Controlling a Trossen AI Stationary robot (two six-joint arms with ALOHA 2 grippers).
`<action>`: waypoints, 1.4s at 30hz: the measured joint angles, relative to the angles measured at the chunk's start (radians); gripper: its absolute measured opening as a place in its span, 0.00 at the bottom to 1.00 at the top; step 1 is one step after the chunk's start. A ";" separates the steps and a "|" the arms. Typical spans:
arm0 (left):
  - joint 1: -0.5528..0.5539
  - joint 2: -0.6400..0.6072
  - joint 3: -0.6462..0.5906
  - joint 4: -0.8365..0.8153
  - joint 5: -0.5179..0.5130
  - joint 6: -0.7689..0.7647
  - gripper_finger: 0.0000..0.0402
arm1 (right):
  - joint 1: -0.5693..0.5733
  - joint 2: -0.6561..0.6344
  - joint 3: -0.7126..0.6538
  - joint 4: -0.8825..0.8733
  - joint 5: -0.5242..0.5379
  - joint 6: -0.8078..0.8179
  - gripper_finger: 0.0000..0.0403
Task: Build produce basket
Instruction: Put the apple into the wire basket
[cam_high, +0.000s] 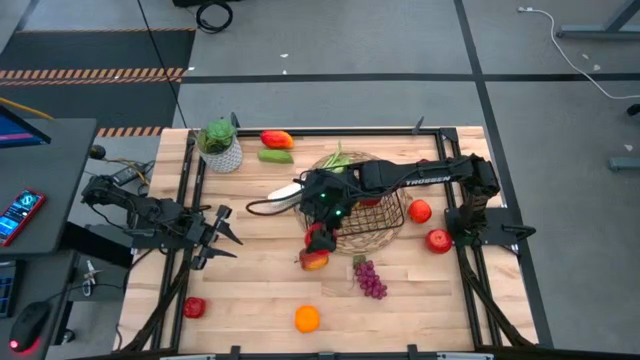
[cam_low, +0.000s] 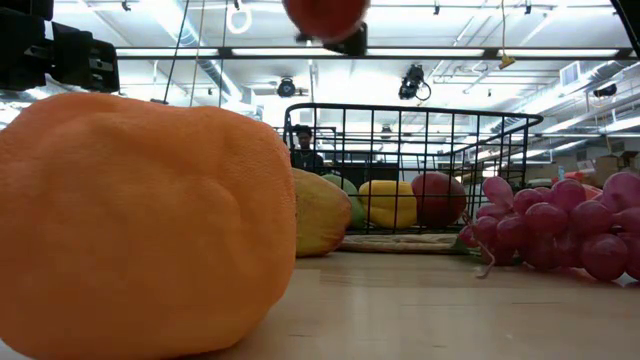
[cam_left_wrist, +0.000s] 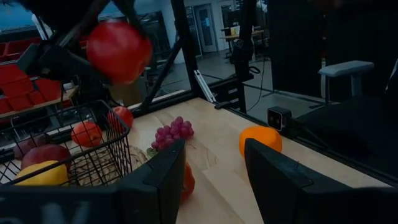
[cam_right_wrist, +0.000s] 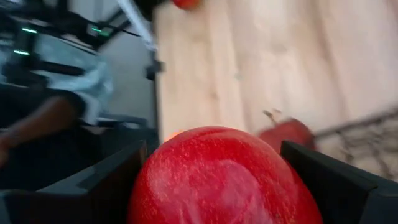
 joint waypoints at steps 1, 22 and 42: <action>0.000 0.000 0.000 0.000 0.000 0.000 0.43 | 0.001 0.000 0.000 -0.021 0.021 -0.010 0.91; 0.000 0.000 0.000 0.000 0.000 0.000 0.43 | 0.160 0.002 0.110 -0.397 0.668 -0.395 0.91; 0.000 0.000 0.000 0.000 0.000 0.000 0.43 | 0.212 0.002 0.110 -0.597 0.915 -1.380 0.95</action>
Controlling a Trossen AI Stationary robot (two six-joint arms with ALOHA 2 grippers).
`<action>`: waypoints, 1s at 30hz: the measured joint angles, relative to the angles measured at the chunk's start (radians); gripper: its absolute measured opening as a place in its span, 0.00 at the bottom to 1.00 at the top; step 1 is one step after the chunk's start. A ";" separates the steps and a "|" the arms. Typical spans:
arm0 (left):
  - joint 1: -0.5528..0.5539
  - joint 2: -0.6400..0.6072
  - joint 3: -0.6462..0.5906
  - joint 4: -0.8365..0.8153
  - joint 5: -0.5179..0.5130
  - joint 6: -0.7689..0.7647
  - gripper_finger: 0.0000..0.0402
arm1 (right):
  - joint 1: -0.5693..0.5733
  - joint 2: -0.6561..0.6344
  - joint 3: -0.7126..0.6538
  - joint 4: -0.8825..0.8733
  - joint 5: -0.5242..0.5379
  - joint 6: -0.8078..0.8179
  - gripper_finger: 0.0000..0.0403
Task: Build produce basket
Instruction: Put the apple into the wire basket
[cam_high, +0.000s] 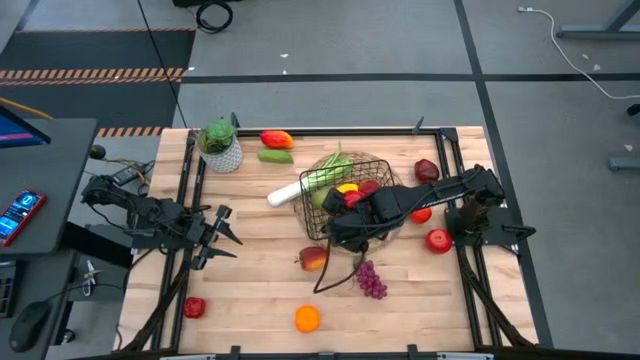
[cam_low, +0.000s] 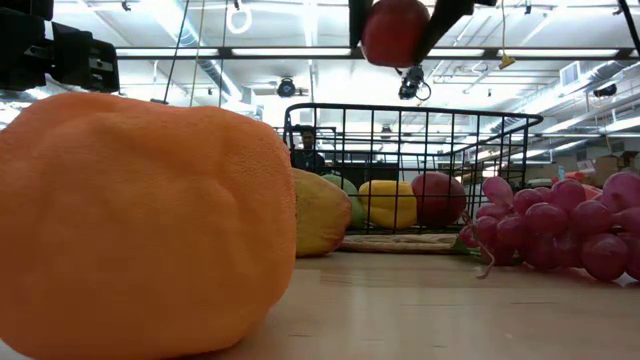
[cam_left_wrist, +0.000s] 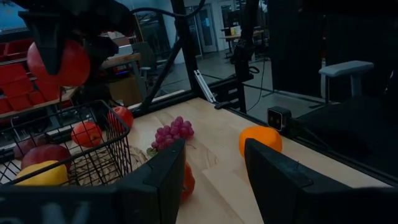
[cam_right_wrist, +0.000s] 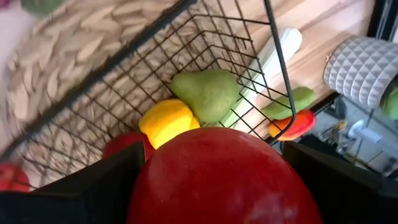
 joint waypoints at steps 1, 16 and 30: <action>0.000 0.000 0.000 0.000 0.000 0.000 0.43 | -0.002 0.000 0.000 -0.001 0.000 -0.023 0.95; 0.000 0.000 0.000 0.000 0.000 0.000 0.43 | -0.005 0.000 0.000 0.010 -0.001 -0.208 0.95; 0.000 0.000 0.000 0.000 0.000 0.000 0.43 | -0.159 0.000 0.000 0.046 -0.047 1.147 0.95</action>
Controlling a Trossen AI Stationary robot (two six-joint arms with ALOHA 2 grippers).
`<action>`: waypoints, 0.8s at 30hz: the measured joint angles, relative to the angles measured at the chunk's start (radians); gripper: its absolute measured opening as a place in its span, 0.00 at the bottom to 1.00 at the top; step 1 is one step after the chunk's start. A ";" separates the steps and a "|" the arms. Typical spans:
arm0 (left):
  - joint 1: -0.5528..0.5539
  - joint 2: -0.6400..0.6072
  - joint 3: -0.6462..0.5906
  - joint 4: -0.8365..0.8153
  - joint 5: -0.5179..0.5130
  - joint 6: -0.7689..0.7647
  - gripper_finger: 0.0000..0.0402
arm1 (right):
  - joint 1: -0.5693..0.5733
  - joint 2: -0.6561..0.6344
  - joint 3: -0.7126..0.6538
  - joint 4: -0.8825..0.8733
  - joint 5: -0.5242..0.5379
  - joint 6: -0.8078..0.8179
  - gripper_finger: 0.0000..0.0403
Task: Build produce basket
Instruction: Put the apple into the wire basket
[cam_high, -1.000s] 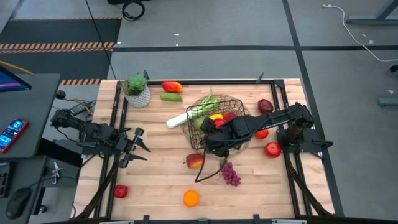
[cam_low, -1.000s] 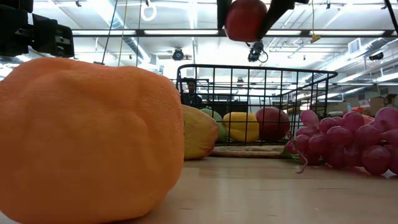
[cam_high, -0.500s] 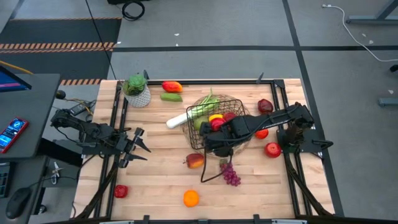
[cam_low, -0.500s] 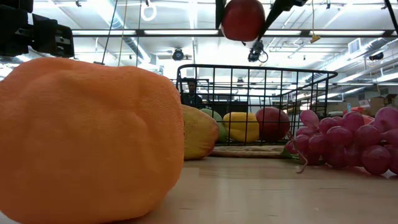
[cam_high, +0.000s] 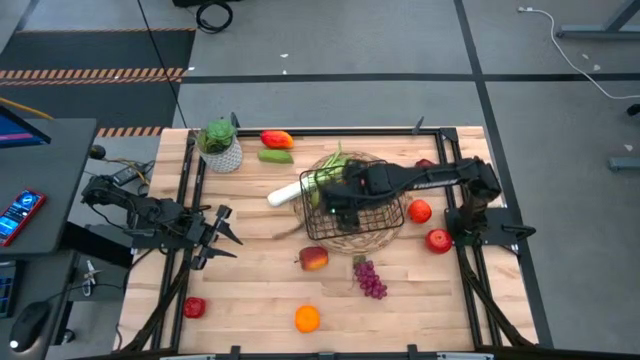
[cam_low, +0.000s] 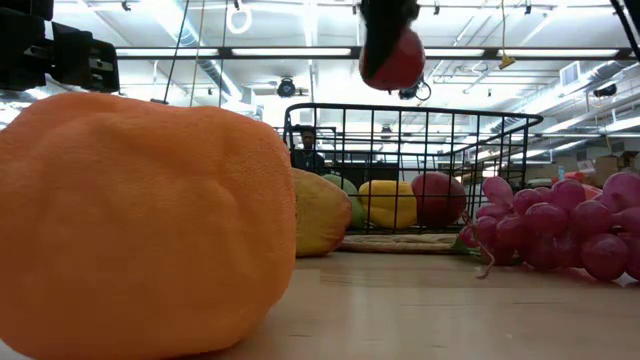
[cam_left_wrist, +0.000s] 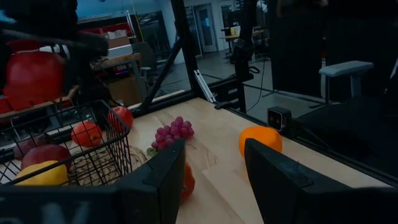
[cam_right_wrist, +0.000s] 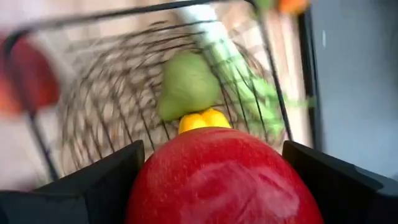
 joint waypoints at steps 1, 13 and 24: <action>0.000 0.000 0.000 0.000 0.000 0.000 0.43 | -0.010 0.000 0.000 -0.002 -0.001 0.085 0.95; 0.000 0.000 0.000 0.000 0.000 0.000 0.43 | -0.078 0.000 0.000 0.092 -0.501 0.696 0.95; 0.000 0.000 0.000 0.000 0.000 0.000 0.43 | -0.091 0.000 0.000 0.337 -0.660 0.973 0.96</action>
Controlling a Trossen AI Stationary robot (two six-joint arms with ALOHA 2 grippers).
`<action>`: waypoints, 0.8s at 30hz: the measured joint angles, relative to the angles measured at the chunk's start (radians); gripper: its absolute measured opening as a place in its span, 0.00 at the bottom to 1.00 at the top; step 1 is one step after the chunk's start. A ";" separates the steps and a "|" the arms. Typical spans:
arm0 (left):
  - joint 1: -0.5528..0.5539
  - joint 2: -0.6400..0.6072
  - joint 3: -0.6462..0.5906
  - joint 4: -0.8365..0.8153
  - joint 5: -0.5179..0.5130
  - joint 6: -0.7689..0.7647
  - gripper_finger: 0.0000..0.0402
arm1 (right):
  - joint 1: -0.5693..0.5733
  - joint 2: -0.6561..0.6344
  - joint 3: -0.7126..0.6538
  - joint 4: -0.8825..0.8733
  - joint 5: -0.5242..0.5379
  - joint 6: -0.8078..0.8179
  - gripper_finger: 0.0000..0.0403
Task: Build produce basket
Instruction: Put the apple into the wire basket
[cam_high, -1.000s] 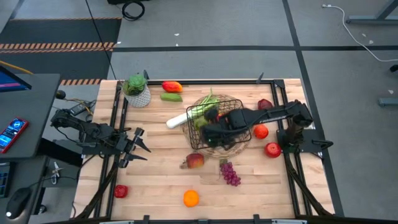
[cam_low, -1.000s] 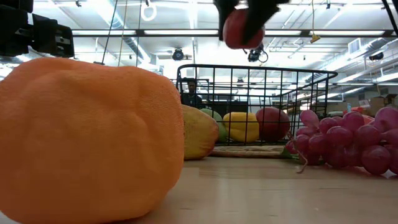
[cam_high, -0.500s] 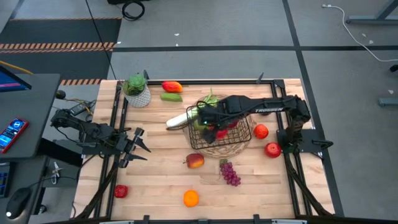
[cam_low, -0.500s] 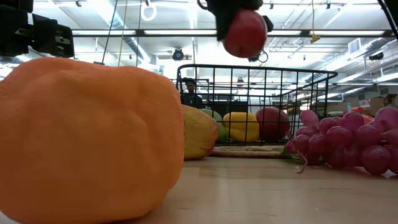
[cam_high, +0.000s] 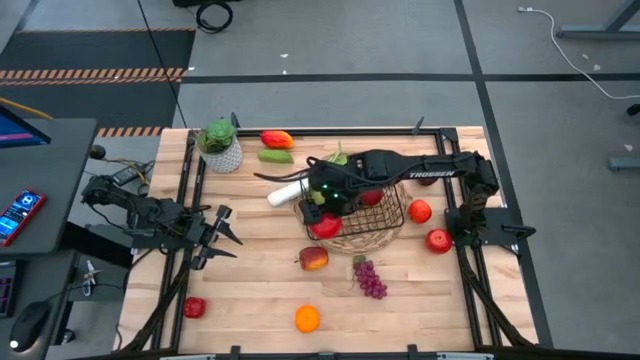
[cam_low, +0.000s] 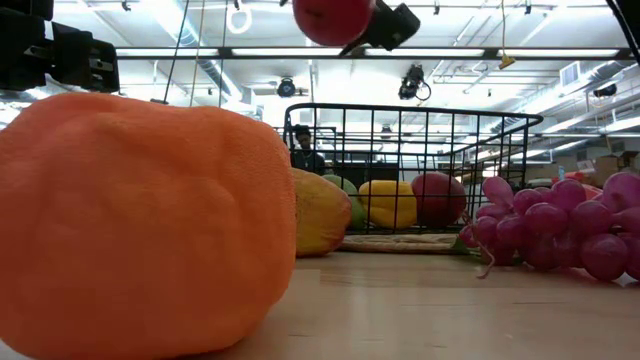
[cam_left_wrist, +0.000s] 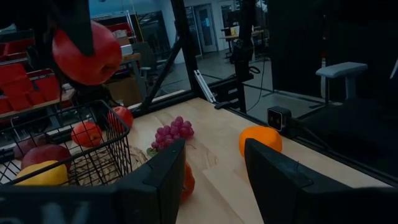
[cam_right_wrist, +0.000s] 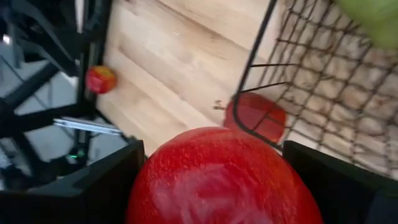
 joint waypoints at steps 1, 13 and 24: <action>0.000 0.000 0.000 0.000 0.000 0.000 0.43 | -0.005 0.000 0.000 0.005 -0.010 0.012 0.96; 0.000 0.000 0.000 0.000 0.000 0.000 0.43 | -0.074 0.000 0.000 0.006 -0.032 -0.160 0.96; 0.000 0.000 0.000 0.000 0.000 0.000 0.43 | -0.125 -0.003 -0.114 -0.145 0.081 -0.140 0.96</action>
